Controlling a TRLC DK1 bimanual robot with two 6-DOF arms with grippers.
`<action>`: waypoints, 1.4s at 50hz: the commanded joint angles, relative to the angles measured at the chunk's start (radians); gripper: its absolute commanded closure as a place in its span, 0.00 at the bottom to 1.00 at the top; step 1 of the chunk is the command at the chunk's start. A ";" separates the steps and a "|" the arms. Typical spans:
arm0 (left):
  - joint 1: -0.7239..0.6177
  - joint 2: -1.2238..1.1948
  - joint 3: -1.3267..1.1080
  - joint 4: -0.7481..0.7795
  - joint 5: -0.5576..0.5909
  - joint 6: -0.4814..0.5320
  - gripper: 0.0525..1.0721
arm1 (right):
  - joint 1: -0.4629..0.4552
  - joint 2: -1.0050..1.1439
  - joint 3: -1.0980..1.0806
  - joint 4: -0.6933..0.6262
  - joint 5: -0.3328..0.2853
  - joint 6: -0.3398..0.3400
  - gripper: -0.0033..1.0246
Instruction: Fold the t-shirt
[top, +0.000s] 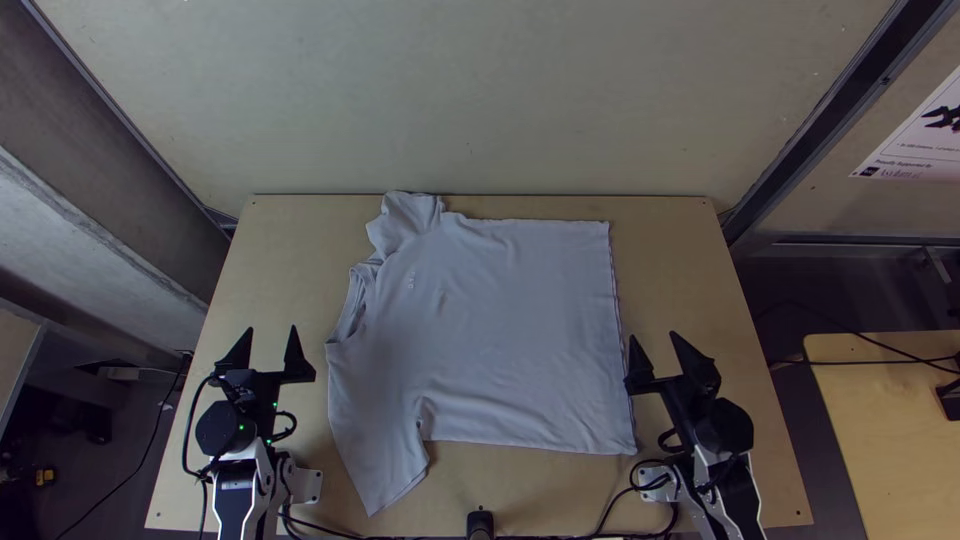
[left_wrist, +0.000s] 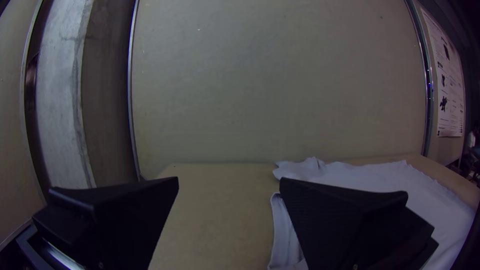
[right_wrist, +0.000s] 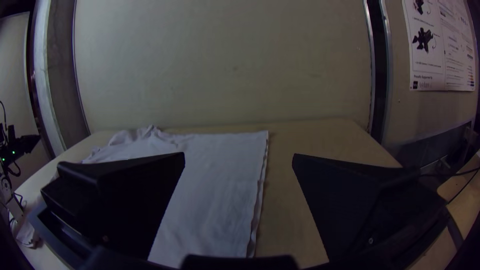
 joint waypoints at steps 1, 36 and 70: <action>-0.003 -0.009 0.056 -0.026 0.006 -0.021 0.05 | -0.007 0.018 0.102 0.048 0.006 -0.024 0.04; -0.066 0.519 0.728 0.029 0.015 -0.030 0.05 | -0.020 0.655 0.787 0.112 0.010 -0.201 0.04; -0.172 1.157 1.256 -0.247 0.014 -0.104 0.05 | -0.080 1.347 1.420 -0.140 0.098 -0.133 0.04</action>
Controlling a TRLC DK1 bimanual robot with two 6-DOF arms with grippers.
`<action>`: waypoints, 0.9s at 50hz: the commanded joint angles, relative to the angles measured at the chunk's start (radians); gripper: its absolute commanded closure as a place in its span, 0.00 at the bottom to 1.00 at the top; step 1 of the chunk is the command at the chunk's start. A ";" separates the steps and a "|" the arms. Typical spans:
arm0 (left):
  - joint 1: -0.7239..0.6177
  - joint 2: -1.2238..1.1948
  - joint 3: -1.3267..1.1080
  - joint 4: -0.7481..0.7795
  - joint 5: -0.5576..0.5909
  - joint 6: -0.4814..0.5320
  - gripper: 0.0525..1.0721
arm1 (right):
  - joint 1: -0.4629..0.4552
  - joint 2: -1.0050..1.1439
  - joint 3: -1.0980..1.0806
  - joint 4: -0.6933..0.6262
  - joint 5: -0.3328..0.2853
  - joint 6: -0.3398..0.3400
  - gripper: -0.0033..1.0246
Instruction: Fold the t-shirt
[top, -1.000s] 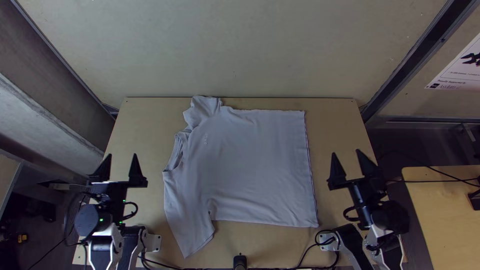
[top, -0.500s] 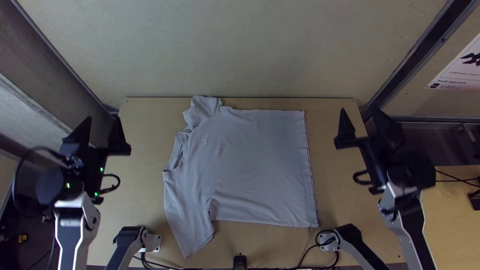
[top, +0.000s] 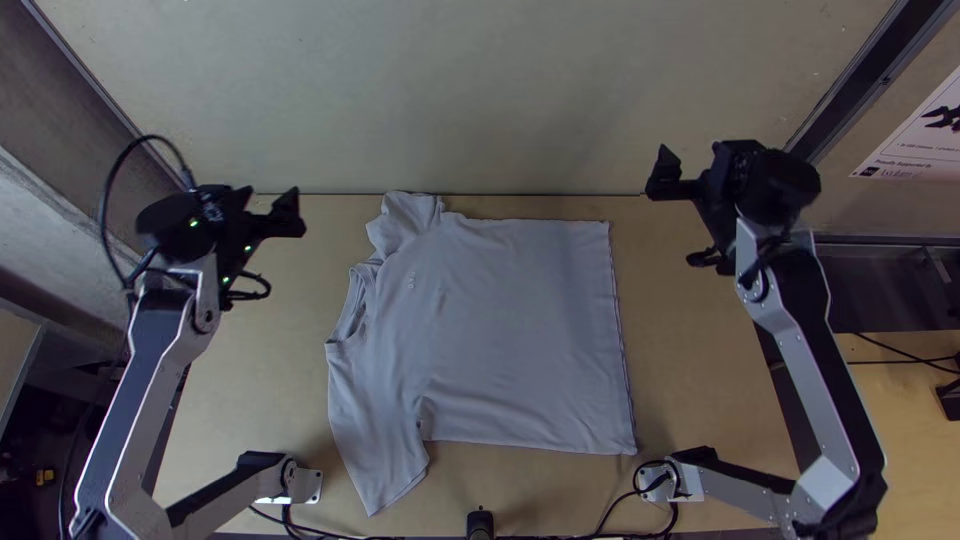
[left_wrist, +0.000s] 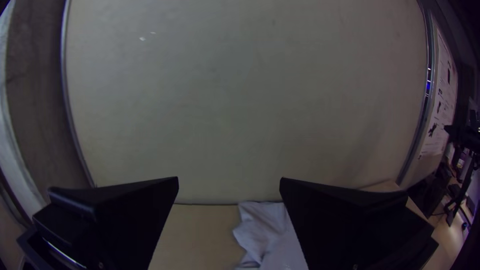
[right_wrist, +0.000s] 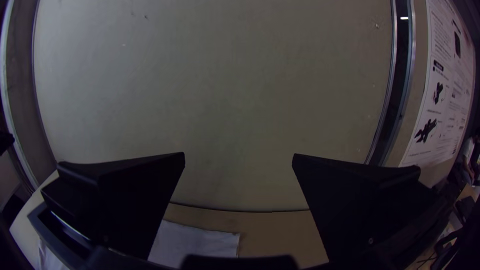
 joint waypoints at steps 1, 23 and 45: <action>-0.028 0.080 0.099 -0.033 0.006 -0.044 0.05 | -0.010 0.058 0.059 -0.011 0.010 0.030 0.04; -0.045 0.488 0.363 -0.126 0.028 -0.120 0.05 | -0.036 0.284 0.171 -0.083 -0.003 0.155 0.04; -0.054 0.903 0.731 -0.330 0.054 -0.110 0.06 | -0.051 0.460 0.261 -0.152 -0.063 0.239 0.04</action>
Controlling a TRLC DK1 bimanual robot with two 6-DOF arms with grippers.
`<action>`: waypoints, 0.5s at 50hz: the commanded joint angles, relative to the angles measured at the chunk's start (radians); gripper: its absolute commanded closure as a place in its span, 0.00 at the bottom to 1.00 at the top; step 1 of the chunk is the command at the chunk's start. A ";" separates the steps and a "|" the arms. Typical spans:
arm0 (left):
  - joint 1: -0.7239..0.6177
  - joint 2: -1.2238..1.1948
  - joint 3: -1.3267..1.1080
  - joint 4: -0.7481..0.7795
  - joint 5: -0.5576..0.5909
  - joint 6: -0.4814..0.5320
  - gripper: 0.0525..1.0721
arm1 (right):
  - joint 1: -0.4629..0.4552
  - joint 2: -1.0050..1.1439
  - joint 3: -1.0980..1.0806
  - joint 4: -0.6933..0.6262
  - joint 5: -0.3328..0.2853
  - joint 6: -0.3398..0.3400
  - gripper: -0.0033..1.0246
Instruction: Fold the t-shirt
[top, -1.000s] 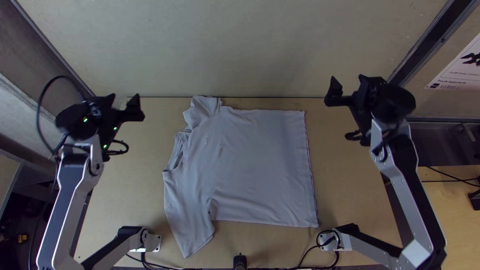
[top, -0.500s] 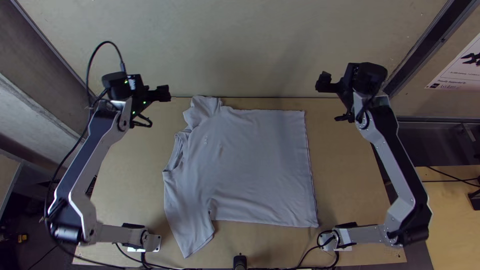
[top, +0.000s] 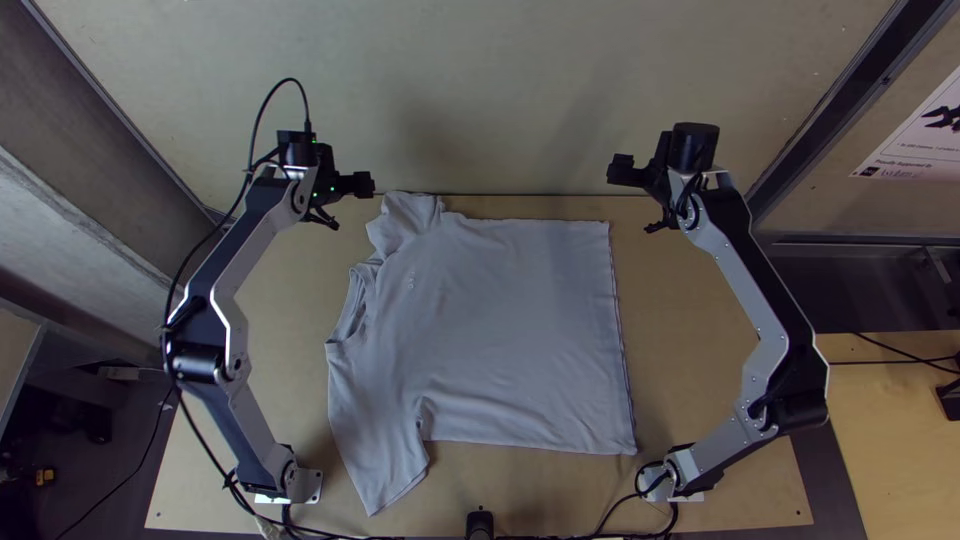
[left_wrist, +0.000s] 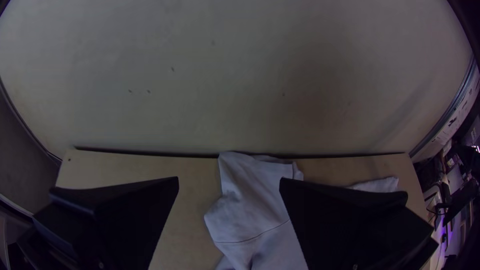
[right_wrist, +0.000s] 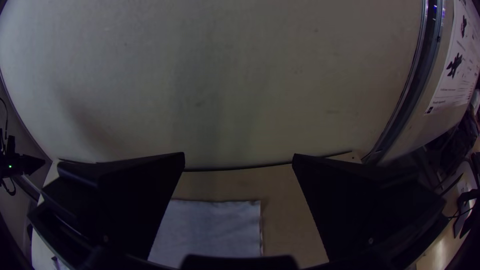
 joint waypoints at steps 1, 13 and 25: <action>0.004 0.110 0.123 -0.077 0.021 -0.008 0.06 | -0.016 0.046 0.052 -0.024 -0.022 0.046 0.04; 0.036 0.285 0.296 -0.174 0.082 -0.011 0.14 | -0.026 0.125 0.103 -0.076 -0.031 0.103 0.04; 0.033 0.385 0.387 -0.204 0.121 -0.007 0.34 | -0.020 0.170 0.102 -0.076 -0.031 0.132 0.04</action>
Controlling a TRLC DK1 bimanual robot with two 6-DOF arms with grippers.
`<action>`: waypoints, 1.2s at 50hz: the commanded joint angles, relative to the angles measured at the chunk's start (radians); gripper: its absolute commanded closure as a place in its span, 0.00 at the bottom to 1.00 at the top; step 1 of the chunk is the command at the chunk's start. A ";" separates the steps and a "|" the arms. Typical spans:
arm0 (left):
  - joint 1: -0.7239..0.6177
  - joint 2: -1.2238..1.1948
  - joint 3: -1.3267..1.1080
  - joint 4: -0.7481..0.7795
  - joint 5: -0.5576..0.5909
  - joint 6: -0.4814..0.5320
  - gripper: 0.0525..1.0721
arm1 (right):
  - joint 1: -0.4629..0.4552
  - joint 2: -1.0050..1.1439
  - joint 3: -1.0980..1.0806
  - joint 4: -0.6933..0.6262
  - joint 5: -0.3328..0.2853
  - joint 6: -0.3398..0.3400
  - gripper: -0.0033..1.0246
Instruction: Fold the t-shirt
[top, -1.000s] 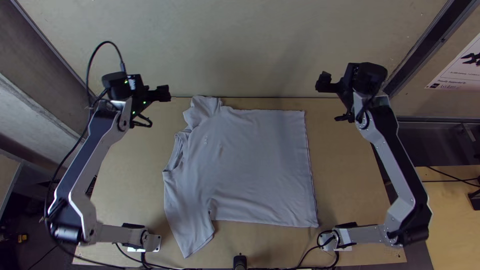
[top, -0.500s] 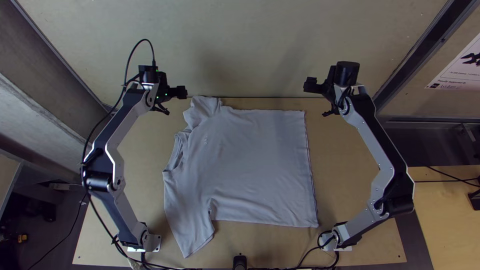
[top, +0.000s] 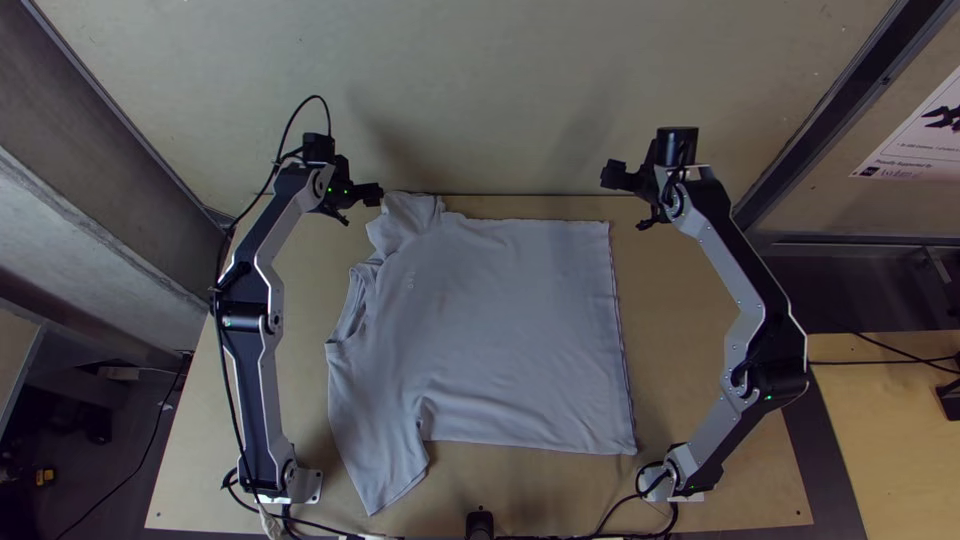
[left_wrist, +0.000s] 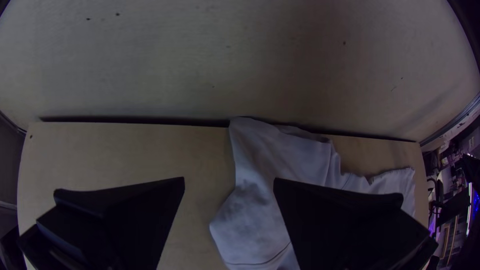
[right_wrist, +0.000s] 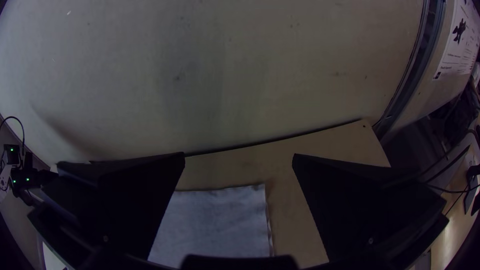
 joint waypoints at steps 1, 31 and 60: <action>-0.002 0.035 0.044 0.003 0.041 -0.007 0.36 | 0.003 0.032 0.024 -0.006 -0.009 0.039 0.04; -0.013 0.165 0.090 0.072 0.061 -0.016 0.36 | 0.007 0.107 0.018 -0.007 -0.009 0.060 0.04; -0.064 0.217 0.091 0.087 0.067 -0.024 0.52 | 0.016 0.141 0.026 -0.007 -0.007 0.083 0.04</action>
